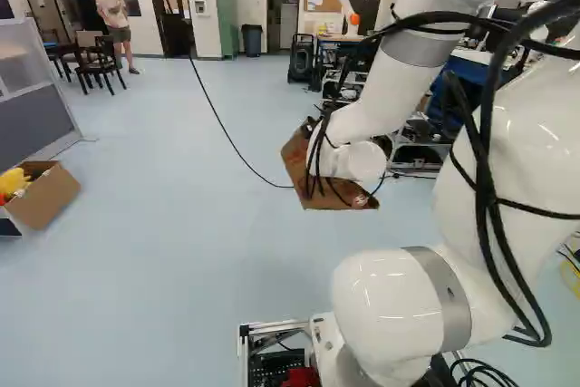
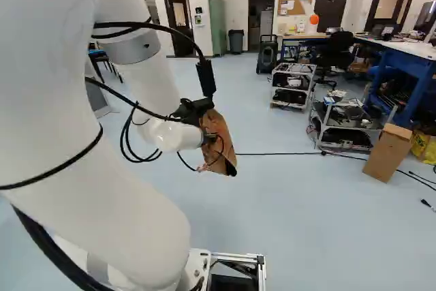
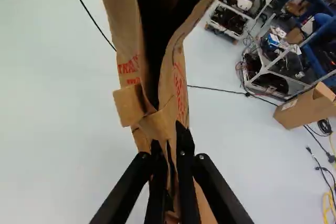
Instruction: Pick up the grocery bag from the ground
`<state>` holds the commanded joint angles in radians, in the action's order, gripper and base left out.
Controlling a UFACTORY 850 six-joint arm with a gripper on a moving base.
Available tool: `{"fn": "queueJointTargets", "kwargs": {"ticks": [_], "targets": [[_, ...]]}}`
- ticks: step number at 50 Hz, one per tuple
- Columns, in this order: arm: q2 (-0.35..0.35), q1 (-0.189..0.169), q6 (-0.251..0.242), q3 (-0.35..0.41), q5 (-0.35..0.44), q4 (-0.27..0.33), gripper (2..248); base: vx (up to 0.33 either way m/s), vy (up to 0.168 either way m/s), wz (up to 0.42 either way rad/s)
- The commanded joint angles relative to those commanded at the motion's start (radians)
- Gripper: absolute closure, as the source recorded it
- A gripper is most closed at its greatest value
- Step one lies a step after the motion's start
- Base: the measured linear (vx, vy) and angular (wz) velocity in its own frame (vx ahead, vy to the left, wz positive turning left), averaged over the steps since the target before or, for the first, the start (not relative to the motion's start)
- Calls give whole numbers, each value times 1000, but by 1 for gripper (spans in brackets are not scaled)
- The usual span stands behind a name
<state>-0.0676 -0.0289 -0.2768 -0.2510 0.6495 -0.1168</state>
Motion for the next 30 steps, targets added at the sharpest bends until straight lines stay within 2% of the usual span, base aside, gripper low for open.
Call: {"fn": "queueJointTargets", "kwargs": {"ticks": [15,30], "targets": [[-81,11,105,62,85,44,229,0,0,0],[-142,19,186,110,150,78,229,0,0,0]]}}
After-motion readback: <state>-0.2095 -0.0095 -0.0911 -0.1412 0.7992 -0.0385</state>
